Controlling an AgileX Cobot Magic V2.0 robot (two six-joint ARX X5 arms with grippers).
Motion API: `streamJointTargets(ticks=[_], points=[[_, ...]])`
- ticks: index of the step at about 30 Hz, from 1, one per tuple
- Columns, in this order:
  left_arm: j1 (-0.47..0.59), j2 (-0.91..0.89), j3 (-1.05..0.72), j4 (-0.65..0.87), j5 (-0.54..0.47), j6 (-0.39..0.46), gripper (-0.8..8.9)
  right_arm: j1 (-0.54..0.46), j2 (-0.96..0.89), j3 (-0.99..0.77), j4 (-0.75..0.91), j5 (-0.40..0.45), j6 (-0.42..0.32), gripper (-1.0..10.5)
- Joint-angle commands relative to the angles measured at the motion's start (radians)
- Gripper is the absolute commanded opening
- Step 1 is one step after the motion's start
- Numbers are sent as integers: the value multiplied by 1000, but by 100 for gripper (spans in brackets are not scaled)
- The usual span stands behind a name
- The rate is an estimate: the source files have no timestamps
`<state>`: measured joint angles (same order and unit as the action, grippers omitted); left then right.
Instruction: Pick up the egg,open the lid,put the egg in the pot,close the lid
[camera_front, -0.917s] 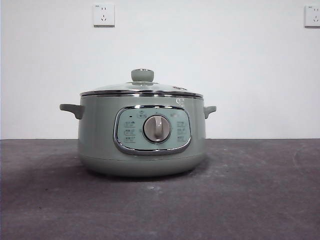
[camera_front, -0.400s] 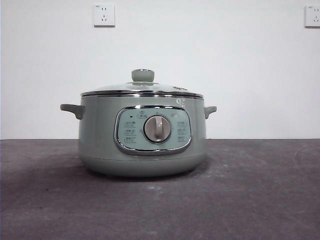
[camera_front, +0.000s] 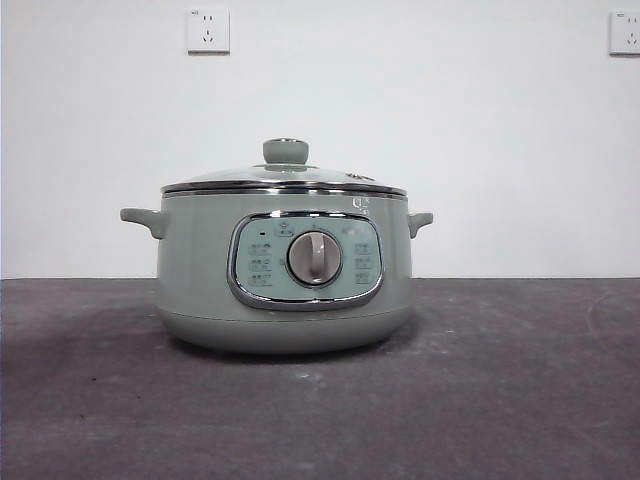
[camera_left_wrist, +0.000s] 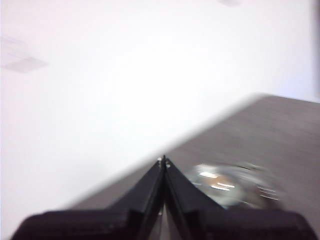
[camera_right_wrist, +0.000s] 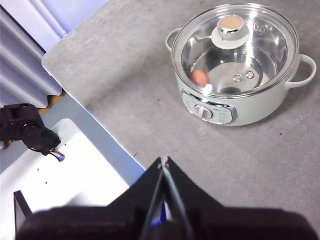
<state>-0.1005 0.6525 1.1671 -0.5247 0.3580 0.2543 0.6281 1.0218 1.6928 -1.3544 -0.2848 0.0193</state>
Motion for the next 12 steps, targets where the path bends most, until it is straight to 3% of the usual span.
streamJointTargets(ticks=[1,5,12], points=[[56,-103,-163,145,-141,3,-4,2,-2,0,-16,3,9,1],[98,-252,-411,309,-233,-76,-4,2,-2,0,-16,3,9,1],[143,-442,-745,364,-285,-144,-4,1,-2,0,-16,3,9,1]])
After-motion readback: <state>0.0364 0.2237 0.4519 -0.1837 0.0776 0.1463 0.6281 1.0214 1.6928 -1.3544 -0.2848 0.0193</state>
